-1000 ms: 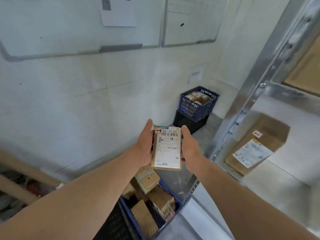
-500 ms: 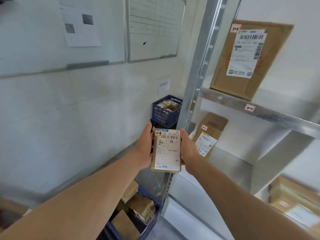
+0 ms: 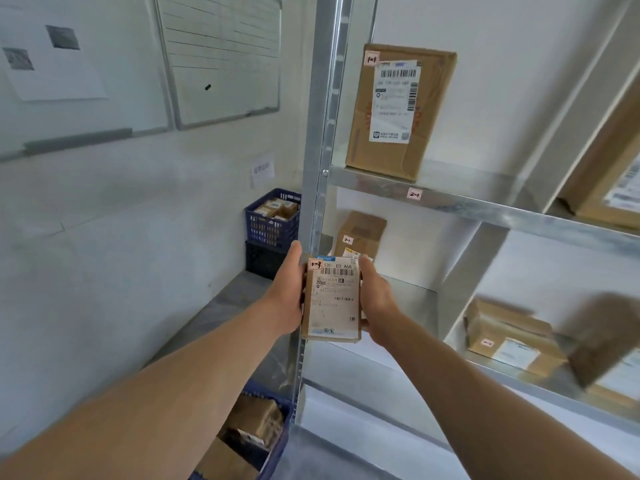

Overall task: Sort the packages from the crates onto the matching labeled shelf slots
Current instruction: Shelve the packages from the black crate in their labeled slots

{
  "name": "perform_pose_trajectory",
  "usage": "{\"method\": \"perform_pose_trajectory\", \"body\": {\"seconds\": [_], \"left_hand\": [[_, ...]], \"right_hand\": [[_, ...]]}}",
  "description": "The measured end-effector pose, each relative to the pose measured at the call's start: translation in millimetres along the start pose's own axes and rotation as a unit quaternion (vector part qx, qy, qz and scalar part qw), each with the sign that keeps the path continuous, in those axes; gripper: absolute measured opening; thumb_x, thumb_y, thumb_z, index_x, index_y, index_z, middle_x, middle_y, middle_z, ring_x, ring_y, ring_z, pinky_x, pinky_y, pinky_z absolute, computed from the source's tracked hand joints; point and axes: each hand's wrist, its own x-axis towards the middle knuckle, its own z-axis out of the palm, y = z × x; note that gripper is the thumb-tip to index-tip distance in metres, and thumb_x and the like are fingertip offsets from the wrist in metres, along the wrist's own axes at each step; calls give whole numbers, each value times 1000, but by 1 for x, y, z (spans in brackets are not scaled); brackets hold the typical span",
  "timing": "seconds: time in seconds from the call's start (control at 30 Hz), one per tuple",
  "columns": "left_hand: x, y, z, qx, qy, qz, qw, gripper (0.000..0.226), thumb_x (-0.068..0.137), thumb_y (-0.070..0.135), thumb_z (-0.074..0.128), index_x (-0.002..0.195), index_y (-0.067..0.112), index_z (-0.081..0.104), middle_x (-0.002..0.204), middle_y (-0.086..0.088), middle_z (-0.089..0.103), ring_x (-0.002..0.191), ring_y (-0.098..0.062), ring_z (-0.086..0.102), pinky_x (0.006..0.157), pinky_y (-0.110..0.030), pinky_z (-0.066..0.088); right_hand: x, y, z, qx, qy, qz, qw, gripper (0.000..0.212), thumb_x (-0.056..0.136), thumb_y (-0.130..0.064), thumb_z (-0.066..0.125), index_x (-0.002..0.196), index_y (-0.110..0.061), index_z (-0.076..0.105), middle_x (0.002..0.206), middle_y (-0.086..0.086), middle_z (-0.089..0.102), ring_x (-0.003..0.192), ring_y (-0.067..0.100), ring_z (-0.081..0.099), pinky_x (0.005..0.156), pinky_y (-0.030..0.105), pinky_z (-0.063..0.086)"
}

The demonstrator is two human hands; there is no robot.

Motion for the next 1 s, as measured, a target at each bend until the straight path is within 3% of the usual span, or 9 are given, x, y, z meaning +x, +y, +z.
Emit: {"method": "perform_pose_trajectory", "body": {"seconds": [0.2,0.33,0.53,0.9,1.0], "left_hand": [[7,-11,24,17,-37,-13,999,94,84,89,12,129,28,68,126,-10,70,121,-35,63,111,-58,40],[10,-20,41,23,-59,-12,998,90,86,87,12,130,31,67,128,-7,70,123,-33,63,112,-58,38],[12,-33,69,37,-79,-22,996,93,83,90,15,123,28,72,125,-9,71,120,-33,64,111,-56,41],[16,-60,145,63,-108,-41,991,90,82,89,21,118,26,75,118,-7,74,118,-30,65,109,-53,43],[18,-71,188,73,-136,-53,987,90,83,89,20,117,27,75,118,-5,74,119,-29,65,108,-51,43]], "right_hand": [[-13,5,-29,4,40,0,999,54,106,-56,29,106,-21,71,95,7,75,86,25,71,73,39,55],[-22,10,-49,6,55,0,998,56,107,-55,28,108,-19,71,94,6,75,85,24,70,69,36,53],[-36,18,-77,30,99,9,995,53,104,-60,35,101,-23,73,101,7,76,92,26,72,80,41,55],[-65,33,-148,51,167,12,985,56,104,-58,33,103,-21,74,103,8,77,93,26,73,79,42,57],[-74,35,-188,54,200,14,978,59,101,-62,33,105,-20,75,104,8,77,94,27,73,90,49,58]]}}
